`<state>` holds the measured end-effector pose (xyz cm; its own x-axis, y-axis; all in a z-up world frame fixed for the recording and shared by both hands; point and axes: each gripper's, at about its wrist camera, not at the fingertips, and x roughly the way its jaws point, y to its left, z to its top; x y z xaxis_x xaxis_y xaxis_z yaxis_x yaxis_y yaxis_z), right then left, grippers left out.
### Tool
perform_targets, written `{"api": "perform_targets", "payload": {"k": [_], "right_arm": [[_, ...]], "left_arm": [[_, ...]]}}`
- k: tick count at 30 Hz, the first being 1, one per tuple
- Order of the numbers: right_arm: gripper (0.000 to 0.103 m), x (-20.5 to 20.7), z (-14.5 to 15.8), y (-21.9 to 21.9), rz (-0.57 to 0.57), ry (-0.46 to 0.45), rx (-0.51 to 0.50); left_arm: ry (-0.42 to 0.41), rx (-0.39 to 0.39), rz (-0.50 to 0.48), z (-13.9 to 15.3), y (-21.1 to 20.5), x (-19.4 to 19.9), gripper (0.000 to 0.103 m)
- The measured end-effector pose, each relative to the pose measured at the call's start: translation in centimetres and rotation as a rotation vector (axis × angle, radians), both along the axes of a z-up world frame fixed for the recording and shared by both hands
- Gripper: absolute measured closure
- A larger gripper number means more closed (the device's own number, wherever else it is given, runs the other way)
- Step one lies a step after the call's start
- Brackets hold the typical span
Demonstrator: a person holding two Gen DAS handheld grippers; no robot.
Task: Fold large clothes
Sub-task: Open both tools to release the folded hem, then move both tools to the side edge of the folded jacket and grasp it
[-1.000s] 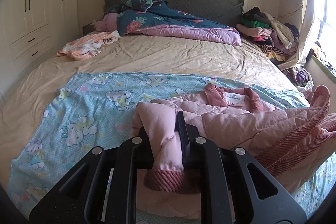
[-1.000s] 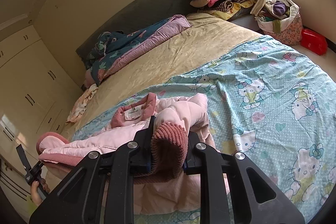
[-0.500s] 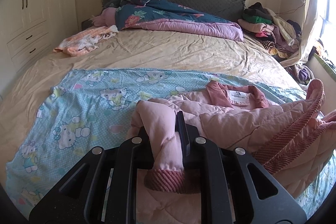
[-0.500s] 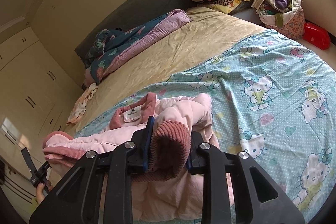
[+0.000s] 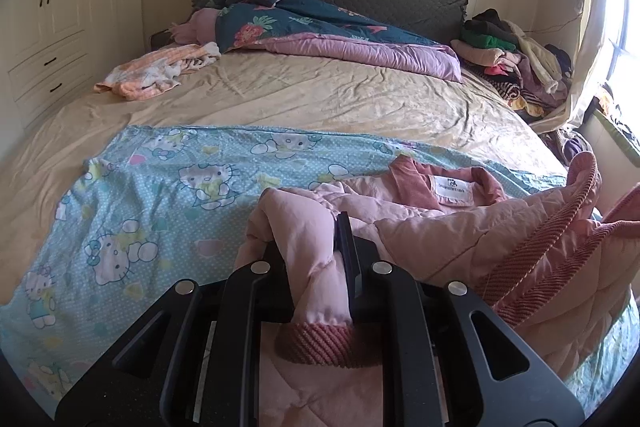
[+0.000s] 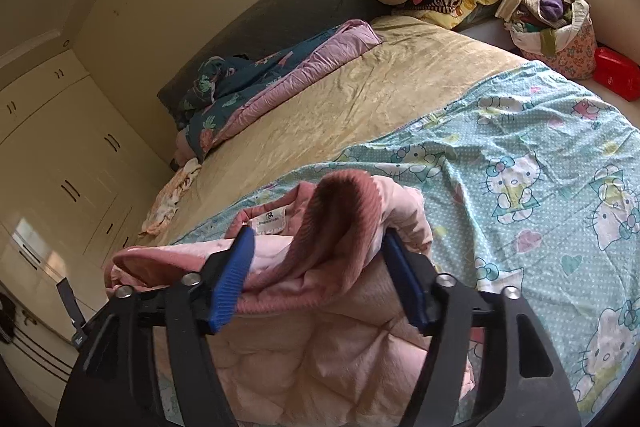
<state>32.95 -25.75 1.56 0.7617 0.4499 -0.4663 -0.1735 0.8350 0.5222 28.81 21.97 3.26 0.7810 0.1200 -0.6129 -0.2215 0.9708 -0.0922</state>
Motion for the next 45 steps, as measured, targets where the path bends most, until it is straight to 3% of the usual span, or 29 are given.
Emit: {"api": "perform_targets", "payload": {"k": [8,14,21,24,29,31,35,37,42,45], "right_arm": [[0.017,-1.3,0.0,2.0,0.026,-0.062,-0.151],[0.015,-0.8,-3.2,3.3,0.016,0.021,-0.282],[0.015,-0.6,-6.1,3.2,0.018,0.096,-0.263],[0.015,-1.1,-5.9,3.4,0.027,0.089,-0.256],[0.012,-2.2,-4.5,3.9,0.03,0.06,-0.257],[0.01,-2.7,-3.8,4.1,0.035,0.037,-0.263],[0.009,-3.5,-2.7,4.5,0.04,0.01,-0.267],[0.008,-4.0,-2.2,4.7,0.043,-0.005,-0.266],[0.007,-5.2,-1.3,5.0,0.049,-0.032,-0.259],[0.007,-6.1,-0.8,5.2,0.047,-0.05,-0.274]], "left_arm": [[0.0,-0.007,-0.004,-0.2,0.0,0.3,0.094],[0.0,-0.01,-0.003,-0.4,-0.2,0.7,0.091],[-0.016,-0.02,-0.015,0.0,-0.5,0.4,0.081],[-0.024,-0.027,-0.021,0.3,-0.7,0.2,0.068],[-0.028,-0.026,-0.026,0.9,-1.1,-0.3,0.062],[-0.045,-0.041,-0.04,1.3,-1.3,-0.7,0.036],[-0.079,0.006,-0.047,2.6,-2.4,-1.8,0.033],[-0.094,0.01,-0.051,3.3,-2.7,-2.4,0.023],[-0.108,0.047,-0.052,4.4,-3.5,-3.8,0.01],[-0.106,0.062,-0.05,4.6,-3.6,-4.4,0.009]]}}
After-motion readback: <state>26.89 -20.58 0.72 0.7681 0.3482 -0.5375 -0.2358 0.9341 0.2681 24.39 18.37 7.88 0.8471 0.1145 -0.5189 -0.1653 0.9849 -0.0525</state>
